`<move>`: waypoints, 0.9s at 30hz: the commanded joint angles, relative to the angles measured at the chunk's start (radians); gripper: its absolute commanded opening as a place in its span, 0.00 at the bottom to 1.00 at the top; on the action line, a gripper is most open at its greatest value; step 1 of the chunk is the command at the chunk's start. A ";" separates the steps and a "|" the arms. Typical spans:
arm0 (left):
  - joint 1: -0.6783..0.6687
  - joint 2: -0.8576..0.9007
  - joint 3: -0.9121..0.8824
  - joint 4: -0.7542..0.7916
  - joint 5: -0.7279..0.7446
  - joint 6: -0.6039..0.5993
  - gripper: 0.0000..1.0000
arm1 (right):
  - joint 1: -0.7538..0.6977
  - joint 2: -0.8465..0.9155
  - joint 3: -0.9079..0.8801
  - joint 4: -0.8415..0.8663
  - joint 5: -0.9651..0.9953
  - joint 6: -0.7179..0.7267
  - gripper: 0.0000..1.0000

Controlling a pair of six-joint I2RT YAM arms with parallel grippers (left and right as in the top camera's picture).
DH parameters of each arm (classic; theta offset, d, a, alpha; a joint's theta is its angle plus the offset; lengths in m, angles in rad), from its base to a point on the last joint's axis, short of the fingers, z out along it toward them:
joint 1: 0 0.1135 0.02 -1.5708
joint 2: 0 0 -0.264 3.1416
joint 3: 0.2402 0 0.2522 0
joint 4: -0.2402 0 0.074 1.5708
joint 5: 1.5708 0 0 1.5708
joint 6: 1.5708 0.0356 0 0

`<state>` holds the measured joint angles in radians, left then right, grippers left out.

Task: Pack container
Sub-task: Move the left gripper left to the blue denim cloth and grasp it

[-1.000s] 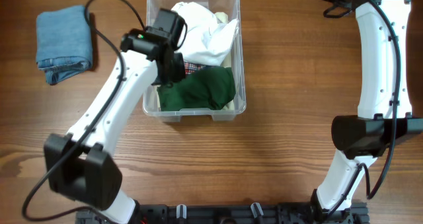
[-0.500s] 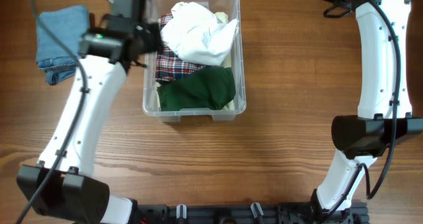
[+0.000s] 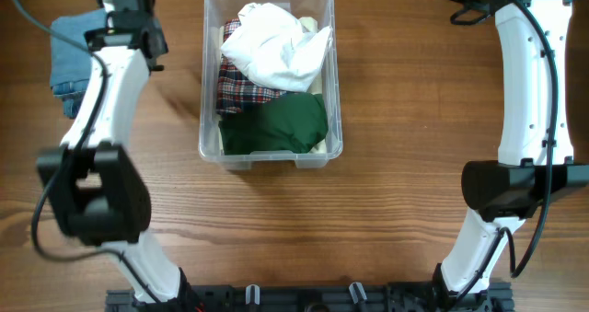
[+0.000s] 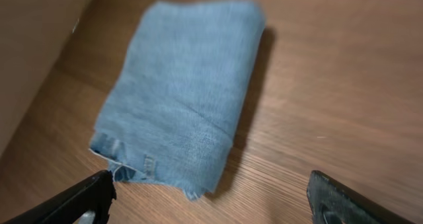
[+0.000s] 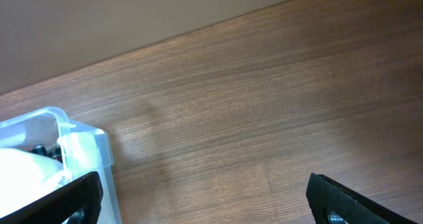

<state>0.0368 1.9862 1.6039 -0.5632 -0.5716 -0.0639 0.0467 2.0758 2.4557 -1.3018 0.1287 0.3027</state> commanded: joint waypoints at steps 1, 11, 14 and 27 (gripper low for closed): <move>0.001 0.098 0.012 0.047 -0.122 0.051 0.94 | 0.000 0.010 -0.001 0.000 0.010 0.012 1.00; 0.001 0.257 0.012 0.226 -0.328 0.201 0.90 | 0.000 0.010 -0.001 0.000 0.010 0.012 1.00; 0.001 0.288 0.012 0.262 -0.327 0.218 0.94 | 0.001 0.010 -0.001 0.000 0.010 0.012 1.00; 0.002 0.387 0.012 0.296 -0.285 0.263 0.99 | 0.000 0.010 -0.001 0.000 0.010 0.013 1.00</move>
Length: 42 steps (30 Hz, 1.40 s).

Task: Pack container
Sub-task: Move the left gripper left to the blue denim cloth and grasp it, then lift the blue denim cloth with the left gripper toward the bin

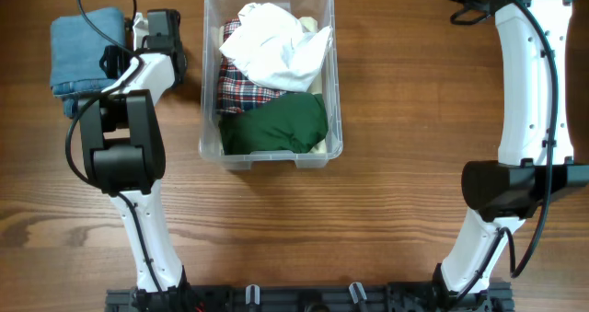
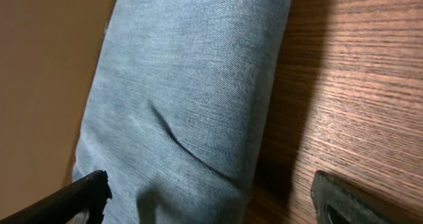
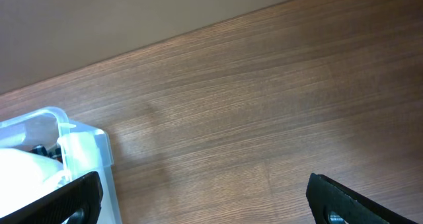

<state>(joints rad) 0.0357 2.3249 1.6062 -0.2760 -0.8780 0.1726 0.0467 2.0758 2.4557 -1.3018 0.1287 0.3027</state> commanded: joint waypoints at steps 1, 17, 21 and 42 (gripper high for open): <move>0.004 0.056 0.010 0.016 0.025 0.029 0.99 | 0.000 0.010 -0.001 0.000 0.010 0.012 1.00; 0.154 0.159 0.010 0.029 0.025 0.030 0.99 | 0.000 0.010 -0.001 0.000 0.010 0.012 1.00; 0.180 0.163 0.010 0.026 0.024 0.030 0.76 | 0.000 0.010 -0.001 0.000 0.010 0.012 1.00; 0.114 0.083 0.010 0.024 -0.083 -0.001 0.04 | 0.001 0.010 -0.001 0.000 0.010 0.012 1.00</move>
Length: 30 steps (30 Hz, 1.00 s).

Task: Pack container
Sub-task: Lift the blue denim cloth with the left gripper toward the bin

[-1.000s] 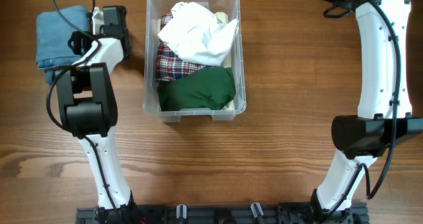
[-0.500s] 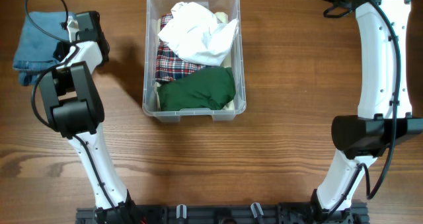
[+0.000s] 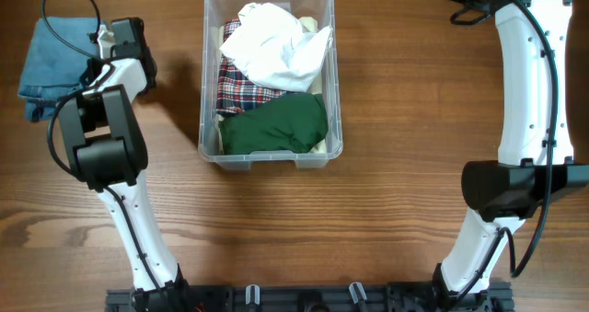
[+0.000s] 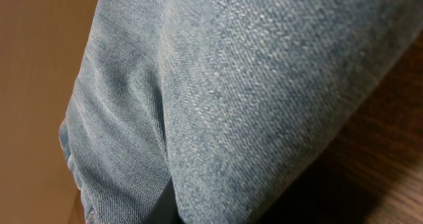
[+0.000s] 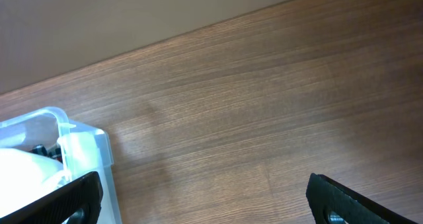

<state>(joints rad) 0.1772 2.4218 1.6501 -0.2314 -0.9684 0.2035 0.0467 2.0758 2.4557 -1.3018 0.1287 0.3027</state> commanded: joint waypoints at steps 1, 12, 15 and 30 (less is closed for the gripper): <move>-0.036 -0.032 -0.034 -0.021 0.005 -0.032 0.04 | 0.000 0.010 -0.001 0.000 0.010 0.012 1.00; -0.114 -0.327 -0.034 -0.166 0.079 -0.174 0.04 | 0.000 0.010 -0.001 0.000 0.010 0.013 1.00; -0.121 -0.405 -0.034 -0.232 0.156 -0.227 0.04 | 0.000 0.010 -0.001 0.000 0.010 0.012 1.00; -0.122 -0.687 -0.034 -0.569 0.859 -0.348 0.04 | 0.001 0.010 -0.001 0.000 0.010 0.012 1.00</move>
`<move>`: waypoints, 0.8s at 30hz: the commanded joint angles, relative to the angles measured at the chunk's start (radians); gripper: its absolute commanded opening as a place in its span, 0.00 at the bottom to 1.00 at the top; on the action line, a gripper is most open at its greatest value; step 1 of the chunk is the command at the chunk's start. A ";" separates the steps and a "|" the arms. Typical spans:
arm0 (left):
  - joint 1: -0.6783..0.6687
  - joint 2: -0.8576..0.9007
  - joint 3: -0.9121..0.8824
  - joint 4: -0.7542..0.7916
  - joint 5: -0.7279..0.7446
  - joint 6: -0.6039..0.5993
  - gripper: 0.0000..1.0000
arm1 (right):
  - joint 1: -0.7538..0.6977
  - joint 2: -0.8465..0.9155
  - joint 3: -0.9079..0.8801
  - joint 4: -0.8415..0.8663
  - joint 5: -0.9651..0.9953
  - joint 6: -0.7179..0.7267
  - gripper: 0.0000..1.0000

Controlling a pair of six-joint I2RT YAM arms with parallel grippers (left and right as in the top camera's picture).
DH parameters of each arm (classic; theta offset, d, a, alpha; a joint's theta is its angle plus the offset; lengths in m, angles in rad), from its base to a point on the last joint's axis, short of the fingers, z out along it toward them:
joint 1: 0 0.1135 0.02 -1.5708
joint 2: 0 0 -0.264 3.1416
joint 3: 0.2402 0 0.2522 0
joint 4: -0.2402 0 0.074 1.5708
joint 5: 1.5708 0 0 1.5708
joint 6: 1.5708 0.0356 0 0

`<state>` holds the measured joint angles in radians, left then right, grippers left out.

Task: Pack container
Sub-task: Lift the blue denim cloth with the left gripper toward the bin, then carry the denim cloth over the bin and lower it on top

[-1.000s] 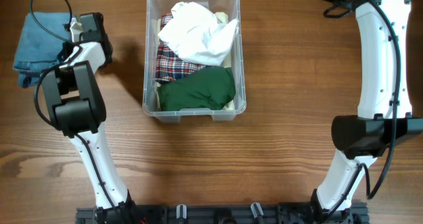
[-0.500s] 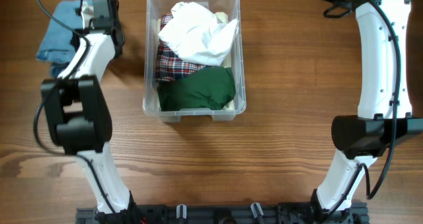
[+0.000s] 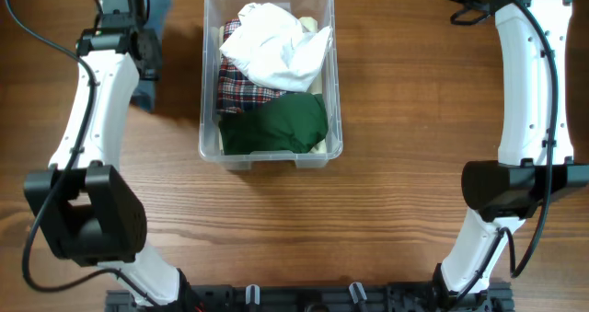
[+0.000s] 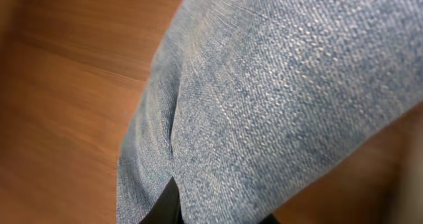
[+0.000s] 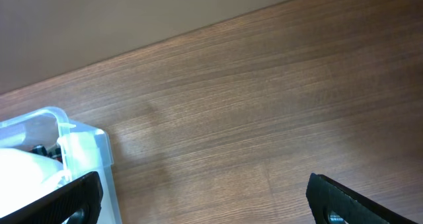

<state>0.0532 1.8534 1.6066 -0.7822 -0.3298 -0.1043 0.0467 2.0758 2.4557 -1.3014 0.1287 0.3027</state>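
Observation:
The clear plastic container [image 3: 210, 128] stands at the top middle of the table, holding a white garment [image 3: 276, 50], a plaid one [image 3: 241, 89] and a green one [image 3: 276, 123]. My left gripper is up at the back, left of the container, shut on the blue denim [image 3: 158, 1], which hangs beneath it. In the left wrist view the denim [image 4: 277, 85] fills the frame, with a dark finger [image 4: 166, 204] pinching its fold above the wood. My right gripper [image 5: 205, 207] hangs open over bare table, right of the container's corner [image 5: 73, 145].
The wooden table [image 3: 396, 220] stretches round the container. My right arm [image 3: 529, 91] runs along the right side, and the arm bases sit at the front edge [image 3: 304, 298]. A brown wall [image 5: 132, 19] bounds the back.
The denim lay on the table's far left with my left gripper against its edge. Now it hangs from the shut gripper, lifted and nearer the container's left side. The right arm is unchanged.
My left gripper first hung open above the folded denim at the back left. It then sat low at the cloth's right edge. Later the denim lay further left, filling the wrist view. Now the denim is gripped and off the table. The right arm never moved.

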 commanded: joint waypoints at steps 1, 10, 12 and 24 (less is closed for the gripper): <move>0.002 -0.140 0.010 -0.029 0.255 -0.040 0.04 | 0.001 0.010 -0.001 0.000 0.010 0.012 1.00; 0.009 -0.390 0.010 -0.076 0.353 -0.091 0.04 | 0.001 0.010 -0.001 0.000 0.010 0.012 1.00; 0.011 -0.438 0.010 -0.084 0.402 -0.098 0.04 | 0.001 0.010 -0.001 0.000 0.010 0.012 1.00; 0.010 -0.510 0.010 -0.098 1.136 -0.204 0.04 | 0.000 0.010 -0.001 0.000 0.010 0.012 1.00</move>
<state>0.0647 1.3560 1.5951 -0.9028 0.4500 -0.2764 0.0467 2.0758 2.4557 -1.3018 0.1287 0.3027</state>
